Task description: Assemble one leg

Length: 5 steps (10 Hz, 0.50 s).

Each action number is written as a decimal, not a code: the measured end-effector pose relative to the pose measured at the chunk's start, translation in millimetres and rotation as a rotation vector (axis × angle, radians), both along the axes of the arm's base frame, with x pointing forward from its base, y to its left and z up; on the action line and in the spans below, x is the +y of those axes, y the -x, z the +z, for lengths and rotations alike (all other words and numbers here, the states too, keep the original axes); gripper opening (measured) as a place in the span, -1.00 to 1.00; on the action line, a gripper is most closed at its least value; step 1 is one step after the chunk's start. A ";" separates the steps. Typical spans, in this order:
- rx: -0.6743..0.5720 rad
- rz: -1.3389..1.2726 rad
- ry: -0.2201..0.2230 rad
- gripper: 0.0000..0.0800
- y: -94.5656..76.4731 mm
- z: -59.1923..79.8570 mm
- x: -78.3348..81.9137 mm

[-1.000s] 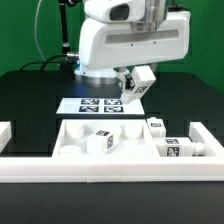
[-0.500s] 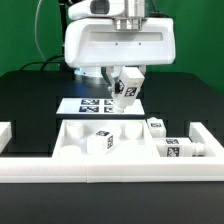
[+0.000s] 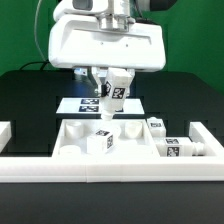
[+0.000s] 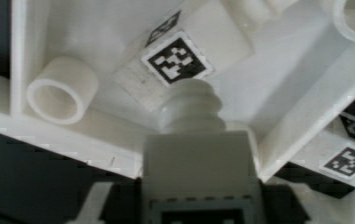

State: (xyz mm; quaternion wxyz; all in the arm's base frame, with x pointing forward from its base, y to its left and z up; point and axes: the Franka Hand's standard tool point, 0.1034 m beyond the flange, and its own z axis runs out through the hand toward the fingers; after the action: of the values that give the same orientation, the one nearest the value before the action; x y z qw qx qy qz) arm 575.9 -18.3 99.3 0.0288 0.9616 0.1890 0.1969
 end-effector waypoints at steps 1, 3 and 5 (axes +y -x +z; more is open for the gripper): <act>0.006 -0.011 -0.011 -0.29 -0.9 -1.3 3.7; -0.036 -0.001 -0.028 -0.29 -31.5 2.3 20.9; -0.090 0.021 -0.020 -0.29 -50.4 1.8 32.1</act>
Offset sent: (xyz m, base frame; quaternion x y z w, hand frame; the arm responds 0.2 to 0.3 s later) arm 0.0725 0.0211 0.0137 -0.1178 0.1154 -0.0921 0.9820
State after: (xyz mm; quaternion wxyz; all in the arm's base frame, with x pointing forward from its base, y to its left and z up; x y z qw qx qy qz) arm 626.3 13.8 101.1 0.0255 0.9500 0.1955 0.2420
